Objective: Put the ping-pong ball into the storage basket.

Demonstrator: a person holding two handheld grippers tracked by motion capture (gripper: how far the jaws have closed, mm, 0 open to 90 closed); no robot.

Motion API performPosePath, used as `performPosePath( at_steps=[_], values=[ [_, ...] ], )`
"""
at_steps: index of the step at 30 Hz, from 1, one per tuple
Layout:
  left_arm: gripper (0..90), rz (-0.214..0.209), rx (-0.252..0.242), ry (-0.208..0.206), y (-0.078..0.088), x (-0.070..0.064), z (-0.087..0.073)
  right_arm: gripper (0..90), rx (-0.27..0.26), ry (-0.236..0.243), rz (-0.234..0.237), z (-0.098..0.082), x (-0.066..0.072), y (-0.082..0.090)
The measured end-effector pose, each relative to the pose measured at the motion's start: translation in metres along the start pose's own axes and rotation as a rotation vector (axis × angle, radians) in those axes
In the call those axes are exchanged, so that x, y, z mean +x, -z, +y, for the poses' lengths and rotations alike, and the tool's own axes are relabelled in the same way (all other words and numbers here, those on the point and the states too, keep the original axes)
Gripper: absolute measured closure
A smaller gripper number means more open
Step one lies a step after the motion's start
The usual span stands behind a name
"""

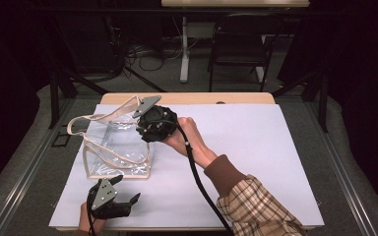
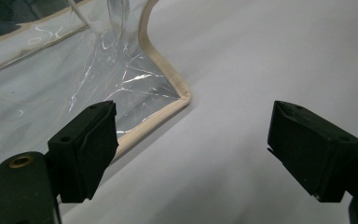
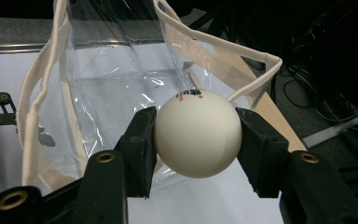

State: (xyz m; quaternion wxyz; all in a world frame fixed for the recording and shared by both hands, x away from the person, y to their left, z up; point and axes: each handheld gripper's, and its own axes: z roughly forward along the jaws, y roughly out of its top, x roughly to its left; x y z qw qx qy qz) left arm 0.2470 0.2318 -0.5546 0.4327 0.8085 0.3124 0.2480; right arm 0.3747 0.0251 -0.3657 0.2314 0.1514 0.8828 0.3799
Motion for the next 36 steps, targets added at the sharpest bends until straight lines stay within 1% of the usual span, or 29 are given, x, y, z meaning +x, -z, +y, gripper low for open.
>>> performPosePath(
  at_steps=[3, 11, 12, 20, 27, 36],
  values=[
    [16.3, 0.0, 0.0, 0.0, 0.0, 0.0, 0.0, 50.6, -0.005, 0.006, 0.005, 0.001, 0.002, -0.002],
    [16.3, 0.0, 0.0, 0.001, 0.0, 0.0, 0.0, 50.6, 0.003, 0.01, 0.021, 0.004, 0.007, -0.007],
    [16.3, 0.0, -0.001, 0.003, 0.0, 0.0, 0.0, 50.6, 0.006, 0.016, 0.023, 0.005, 0.007, -0.008],
    [16.3, -0.001, -0.001, 0.0, 0.0, 0.0, 0.0, 50.6, 0.008, 0.016, 0.036, 0.007, 0.012, -0.013],
    [16.3, -0.001, -0.002, 0.003, 0.0, 0.0, 0.0, 50.6, 0.018, 0.024, 0.052, 0.009, 0.016, -0.018],
    [16.3, -0.001, -0.001, 0.002, 0.0, 0.0, 0.0, 50.6, 0.031, 0.028, 0.059, 0.01, 0.02, -0.024]
  ],
)
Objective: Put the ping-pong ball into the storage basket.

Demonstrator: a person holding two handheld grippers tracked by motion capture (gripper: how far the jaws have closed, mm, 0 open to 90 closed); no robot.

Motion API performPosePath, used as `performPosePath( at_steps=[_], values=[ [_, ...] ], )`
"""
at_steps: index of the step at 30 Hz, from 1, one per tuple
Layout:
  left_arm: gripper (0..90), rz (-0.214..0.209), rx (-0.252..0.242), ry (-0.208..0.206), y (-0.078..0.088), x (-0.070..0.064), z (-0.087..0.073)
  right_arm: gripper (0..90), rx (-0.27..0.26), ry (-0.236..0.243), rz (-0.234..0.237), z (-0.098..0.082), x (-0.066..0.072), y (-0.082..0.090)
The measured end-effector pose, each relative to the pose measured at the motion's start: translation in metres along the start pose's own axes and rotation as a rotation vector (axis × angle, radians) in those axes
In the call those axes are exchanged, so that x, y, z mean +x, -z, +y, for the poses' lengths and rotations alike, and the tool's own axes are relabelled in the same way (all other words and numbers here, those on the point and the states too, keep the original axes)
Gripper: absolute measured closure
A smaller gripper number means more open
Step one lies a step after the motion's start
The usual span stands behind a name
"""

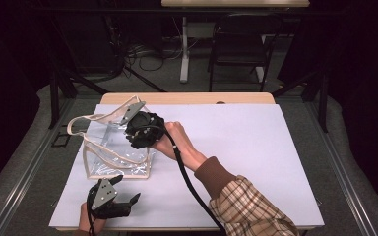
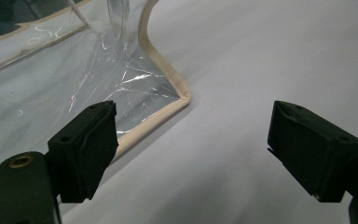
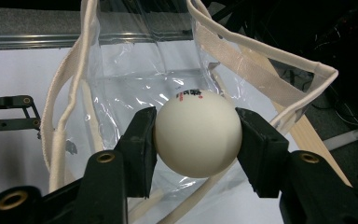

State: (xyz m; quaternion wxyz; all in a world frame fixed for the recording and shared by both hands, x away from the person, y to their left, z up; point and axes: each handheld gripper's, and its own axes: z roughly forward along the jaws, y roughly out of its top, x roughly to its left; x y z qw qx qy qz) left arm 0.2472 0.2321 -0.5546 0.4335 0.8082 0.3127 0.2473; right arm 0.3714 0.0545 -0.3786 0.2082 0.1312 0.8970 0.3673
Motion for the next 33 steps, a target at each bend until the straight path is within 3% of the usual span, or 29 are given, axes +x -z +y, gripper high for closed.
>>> performPosePath(
  at_steps=[33],
  values=[
    [16.3, -0.001, 0.0, -0.004, 0.0, 0.0, 0.0, 50.6, 0.043, 0.015, 0.035, 0.002, 0.01, -0.013]
  ],
)
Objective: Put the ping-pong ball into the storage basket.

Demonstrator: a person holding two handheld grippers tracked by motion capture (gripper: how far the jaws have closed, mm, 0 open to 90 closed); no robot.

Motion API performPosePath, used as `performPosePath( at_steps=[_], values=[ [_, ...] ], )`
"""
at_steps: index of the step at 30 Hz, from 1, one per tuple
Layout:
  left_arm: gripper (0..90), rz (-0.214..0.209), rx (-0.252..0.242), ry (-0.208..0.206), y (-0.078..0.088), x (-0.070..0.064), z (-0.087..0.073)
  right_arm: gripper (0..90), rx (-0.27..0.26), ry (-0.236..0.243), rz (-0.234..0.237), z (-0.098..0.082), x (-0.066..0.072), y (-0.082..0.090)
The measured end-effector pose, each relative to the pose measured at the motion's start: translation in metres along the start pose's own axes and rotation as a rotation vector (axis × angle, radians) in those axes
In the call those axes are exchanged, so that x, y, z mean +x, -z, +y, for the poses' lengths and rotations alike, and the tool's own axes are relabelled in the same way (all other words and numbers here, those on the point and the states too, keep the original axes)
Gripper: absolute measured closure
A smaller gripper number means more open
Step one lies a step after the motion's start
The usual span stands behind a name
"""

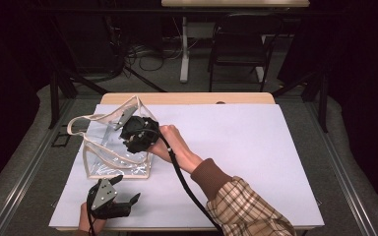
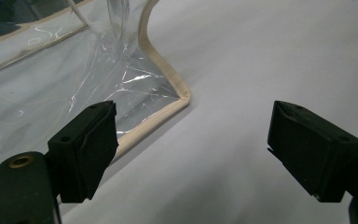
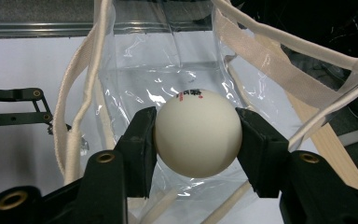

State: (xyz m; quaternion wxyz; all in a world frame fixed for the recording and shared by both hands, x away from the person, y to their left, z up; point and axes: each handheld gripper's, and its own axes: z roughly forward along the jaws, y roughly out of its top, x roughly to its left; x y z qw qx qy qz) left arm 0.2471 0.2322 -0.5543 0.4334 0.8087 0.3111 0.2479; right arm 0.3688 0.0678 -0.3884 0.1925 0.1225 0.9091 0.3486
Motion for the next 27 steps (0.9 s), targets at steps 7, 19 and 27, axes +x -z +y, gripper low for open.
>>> performPosePath(
  at_steps=[7, 19, 27],
  values=[
    [16.3, 0.001, -0.001, -0.004, 0.0004, 0.0005, 0.0, 50.5, 0.018, 0.002, 0.01, 0.0001, 0.0025, -0.0027],
    [16.3, 0.0, 0.0, -0.005, 0.0005, 0.0005, 0.0001, 50.4, 0.043, 0.011, 0.021, -0.0014, 0.003, -0.0046],
    [16.3, 0.001, 0.0, -0.004, 0.0005, 0.0005, 0.0001, 50.3, 0.058, 0.021, 0.025, -0.0022, 0.0045, -0.0042]
  ],
)
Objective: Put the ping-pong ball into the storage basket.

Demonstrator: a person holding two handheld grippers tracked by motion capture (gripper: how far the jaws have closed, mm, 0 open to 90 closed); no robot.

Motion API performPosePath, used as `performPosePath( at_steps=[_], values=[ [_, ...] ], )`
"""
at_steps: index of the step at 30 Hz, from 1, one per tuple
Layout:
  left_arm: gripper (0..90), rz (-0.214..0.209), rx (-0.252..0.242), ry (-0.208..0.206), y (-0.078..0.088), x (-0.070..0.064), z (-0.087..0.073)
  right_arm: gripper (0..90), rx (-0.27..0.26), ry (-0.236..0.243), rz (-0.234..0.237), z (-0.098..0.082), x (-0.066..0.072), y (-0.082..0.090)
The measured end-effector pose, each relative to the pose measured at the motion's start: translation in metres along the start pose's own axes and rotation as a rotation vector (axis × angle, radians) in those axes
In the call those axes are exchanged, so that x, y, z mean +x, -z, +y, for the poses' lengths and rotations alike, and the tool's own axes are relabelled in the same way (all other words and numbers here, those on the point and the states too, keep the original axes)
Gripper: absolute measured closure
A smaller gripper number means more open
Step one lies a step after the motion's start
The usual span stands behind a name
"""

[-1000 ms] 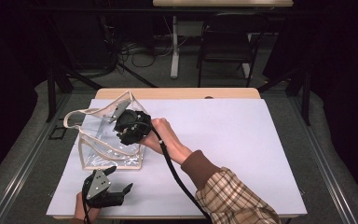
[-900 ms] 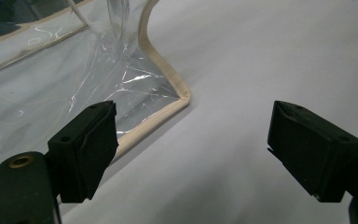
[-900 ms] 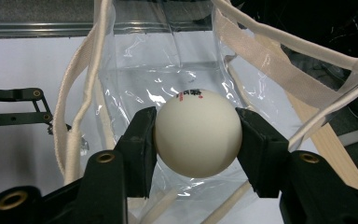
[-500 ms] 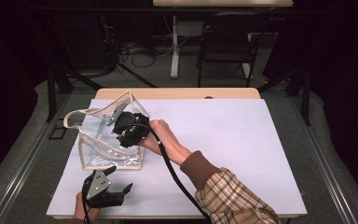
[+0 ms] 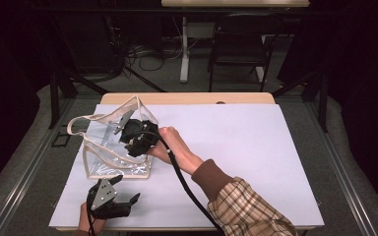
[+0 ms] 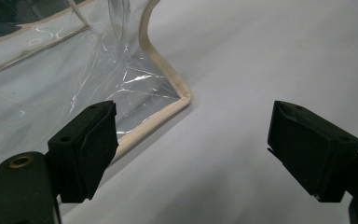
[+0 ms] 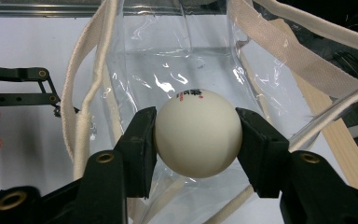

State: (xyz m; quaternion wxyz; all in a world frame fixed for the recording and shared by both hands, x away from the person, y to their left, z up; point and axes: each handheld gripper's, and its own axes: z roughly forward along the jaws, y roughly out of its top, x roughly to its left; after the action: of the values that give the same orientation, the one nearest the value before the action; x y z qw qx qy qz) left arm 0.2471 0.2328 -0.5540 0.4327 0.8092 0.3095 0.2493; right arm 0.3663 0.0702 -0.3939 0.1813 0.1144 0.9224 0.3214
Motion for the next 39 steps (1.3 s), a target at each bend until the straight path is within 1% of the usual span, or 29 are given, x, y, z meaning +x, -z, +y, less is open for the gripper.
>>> performPosePath(
  at_steps=[3, 8, 11, 13, 17, 21, 24, 28, 31, 34, 39],
  values=[
    [16.3, 0.0, 0.0, 0.001, 0.0, 0.0, 0.0, 50.3, -0.002, -0.002, 0.002, -0.001, 0.0, 0.0],
    [16.3, 0.0, 0.0, 0.001, 0.0, 0.0, 0.0, 50.2, 0.011, -0.003, 0.008, -0.002, 0.001, 0.0],
    [16.3, 0.001, 0.0, 0.0, 0.0, 0.0, 0.0, 50.1, 0.02, 0.001, 0.005, -0.002, 0.001, 0.0],
    [16.3, 0.001, -0.002, 0.002, 0.0, 0.0, 0.0, 49.9, 0.017, 0.001, 0.003, -0.003, 0.001, 0.001],
    [16.3, 0.0, -0.001, 0.002, 0.0, 0.0, 0.0, 46.8, 0.018, -0.004, 0.007, -0.005, 0.001, 0.001],
    [16.3, 0.0, -0.001, 0.005, 0.0, 0.0, 0.0, 39.4, 0.015, -0.014, 0.004, -0.006, -0.001, 0.004],
    [16.3, -0.002, 0.0, 0.006, 0.0, 0.0, 0.0, 33.2, 0.004, -0.035, -0.012, -0.007, -0.004, 0.007],
    [16.3, 0.001, 0.001, 0.007, 0.0, 0.0, 0.0, 25.4, -0.02, -0.068, -0.007, -0.01, -0.009, 0.012],
    [16.3, 0.001, 0.0, 0.003, 0.0, 0.0, 0.0, 22.5, -0.036, -0.09, 0.002, -0.013, -0.011, 0.016],
    [16.3, 0.001, -0.001, 0.004, 0.0, 0.0, 0.0, 18.4, -0.048, -0.096, 0.004, -0.018, -0.013, 0.02],
    [16.3, 0.001, 0.001, 0.004, -0.001, 0.0, 0.0, 14.7, -0.067, -0.113, 0.011, -0.026, -0.014, 0.027]
  ],
)
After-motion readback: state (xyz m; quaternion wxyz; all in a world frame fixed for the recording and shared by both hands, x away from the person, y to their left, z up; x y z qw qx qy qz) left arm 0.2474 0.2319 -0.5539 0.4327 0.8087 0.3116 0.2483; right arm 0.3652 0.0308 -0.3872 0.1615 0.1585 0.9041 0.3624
